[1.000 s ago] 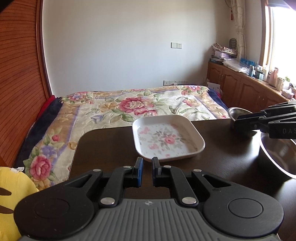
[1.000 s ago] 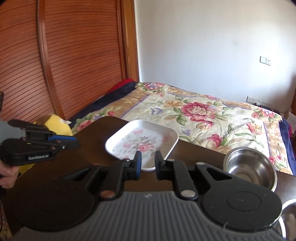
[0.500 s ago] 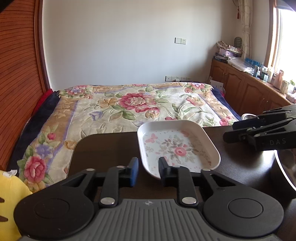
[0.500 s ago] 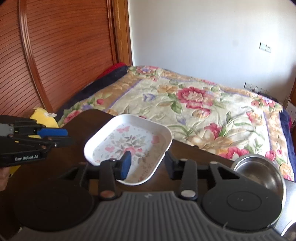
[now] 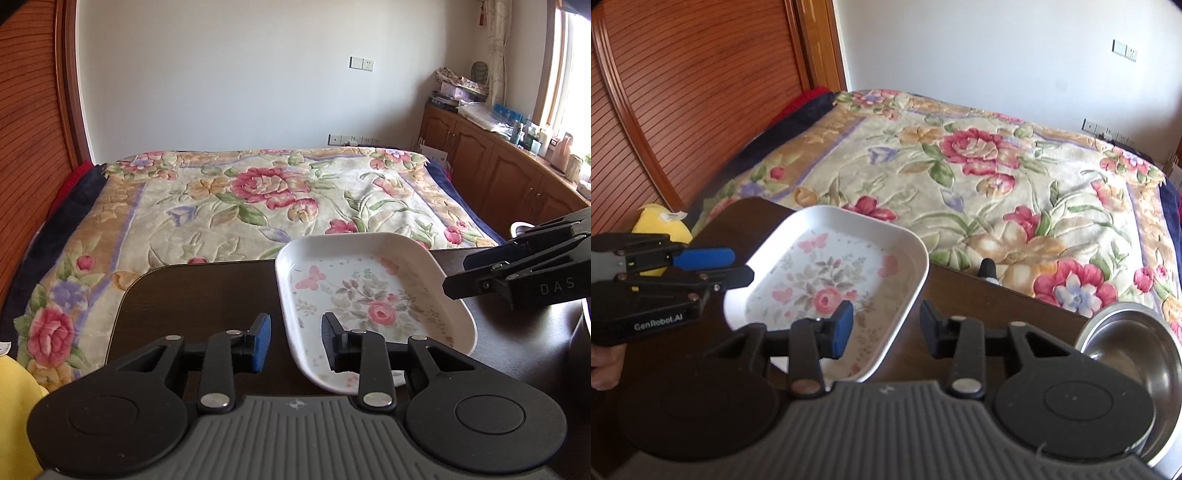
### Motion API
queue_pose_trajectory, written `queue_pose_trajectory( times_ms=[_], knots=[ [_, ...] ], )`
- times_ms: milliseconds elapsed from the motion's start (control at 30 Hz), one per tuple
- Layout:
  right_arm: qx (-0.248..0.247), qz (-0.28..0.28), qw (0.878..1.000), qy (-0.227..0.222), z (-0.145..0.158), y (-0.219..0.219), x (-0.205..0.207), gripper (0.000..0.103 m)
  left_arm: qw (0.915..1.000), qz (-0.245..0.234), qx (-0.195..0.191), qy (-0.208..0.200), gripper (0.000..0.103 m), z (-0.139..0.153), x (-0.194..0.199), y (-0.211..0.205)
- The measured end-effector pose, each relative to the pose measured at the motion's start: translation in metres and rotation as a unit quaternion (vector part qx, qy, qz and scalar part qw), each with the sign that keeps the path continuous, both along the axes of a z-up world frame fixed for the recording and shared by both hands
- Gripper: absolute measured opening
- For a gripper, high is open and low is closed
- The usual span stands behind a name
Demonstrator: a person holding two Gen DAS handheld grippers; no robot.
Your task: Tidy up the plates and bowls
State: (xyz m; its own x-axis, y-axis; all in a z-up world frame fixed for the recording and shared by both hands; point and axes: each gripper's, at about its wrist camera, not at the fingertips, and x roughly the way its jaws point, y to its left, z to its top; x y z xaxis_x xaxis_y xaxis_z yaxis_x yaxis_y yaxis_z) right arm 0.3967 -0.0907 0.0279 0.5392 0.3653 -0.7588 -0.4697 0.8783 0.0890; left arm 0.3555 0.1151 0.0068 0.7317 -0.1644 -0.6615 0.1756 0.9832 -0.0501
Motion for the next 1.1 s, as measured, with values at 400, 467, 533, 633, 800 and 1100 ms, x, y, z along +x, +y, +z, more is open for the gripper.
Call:
queue_pose_trajectory(
  times_ms=[400, 467, 533, 633, 800, 1100],
  knots=[
    [-0.005, 0.005, 1.0, 0.029, -0.012, 0.003, 0.012, 0.022, 0.9998, 0.002, -0.007, 0.019, 0.022, -0.017, 0.017, 0.004],
    [-0.011, 0.009, 1.0, 0.026, -0.012, 0.004, 0.011, 0.019, 0.9998, 0.003, -0.009, 0.019, 0.022, -0.017, 0.019, 0.004],
    [-0.013, 0.009, 0.999, 0.029, -0.014, 0.003, 0.013, 0.016, 0.9997, 0.003, -0.012, 0.019, 0.021, -0.017, 0.019, 0.004],
    [-0.019, 0.01, 0.999, 0.031, -0.017, 0.004, 0.013, 0.015, 0.9997, 0.0, -0.016, 0.017, 0.021, -0.018, 0.02, 0.004],
    [-0.023, 0.012, 0.999, 0.033, -0.018, 0.006, 0.013, 0.015, 0.9996, 0.001, -0.023, 0.016, 0.021, -0.019, 0.021, 0.006],
    [-0.016, 0.024, 0.999, 0.041, -0.018, 0.006, 0.013, 0.015, 0.9991, -0.001, -0.036, 0.024, 0.021, -0.017, 0.021, 0.01]
  ],
)
